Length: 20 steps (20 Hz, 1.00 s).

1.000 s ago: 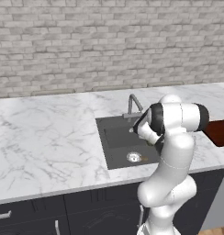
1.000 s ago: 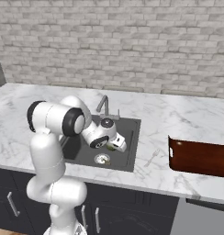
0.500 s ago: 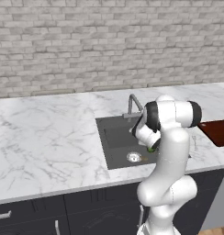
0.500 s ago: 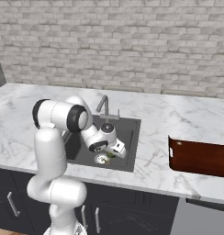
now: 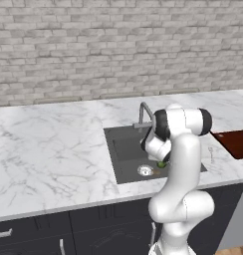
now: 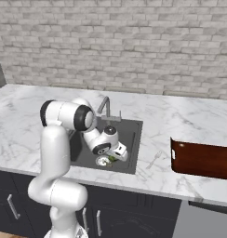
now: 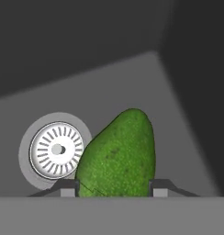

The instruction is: Pick up all produce items and place them in the sink. Turn on the sink faucet to wash them. Then turn the sink off and put them in the tray.

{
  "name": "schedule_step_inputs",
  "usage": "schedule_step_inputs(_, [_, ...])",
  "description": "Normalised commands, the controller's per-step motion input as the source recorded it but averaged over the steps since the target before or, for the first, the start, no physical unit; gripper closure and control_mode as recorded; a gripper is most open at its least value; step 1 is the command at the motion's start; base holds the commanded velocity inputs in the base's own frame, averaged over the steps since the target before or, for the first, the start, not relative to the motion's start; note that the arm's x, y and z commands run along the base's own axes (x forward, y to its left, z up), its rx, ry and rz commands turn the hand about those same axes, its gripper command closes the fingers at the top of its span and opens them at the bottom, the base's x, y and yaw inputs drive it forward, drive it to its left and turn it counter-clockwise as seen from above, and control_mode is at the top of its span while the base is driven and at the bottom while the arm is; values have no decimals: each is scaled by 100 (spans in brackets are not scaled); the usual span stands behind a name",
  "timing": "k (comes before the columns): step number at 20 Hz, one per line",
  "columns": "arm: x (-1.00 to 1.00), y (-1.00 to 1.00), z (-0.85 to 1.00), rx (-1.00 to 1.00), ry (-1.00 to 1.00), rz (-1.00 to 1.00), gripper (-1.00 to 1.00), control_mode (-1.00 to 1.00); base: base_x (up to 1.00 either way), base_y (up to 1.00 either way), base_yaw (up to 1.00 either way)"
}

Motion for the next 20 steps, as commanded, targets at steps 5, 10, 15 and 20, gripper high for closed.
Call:
schedule_step_inputs(5, [26, 0, -21, 1, 5, 6, 100, -100, 0, 0, 0])
schedule_step_inputs(10, [28, 0, -20, 1, 5, 6, 100, -100, 0, 0, 0])
schedule_step_inputs(15, [26, 0, -23, 1, 4, 6, 100, -100, 0, 0, 0])
schedule_step_inputs(20, [23, 0, -27, 0, 5, 5, 100, -100, 0, 0, 0])
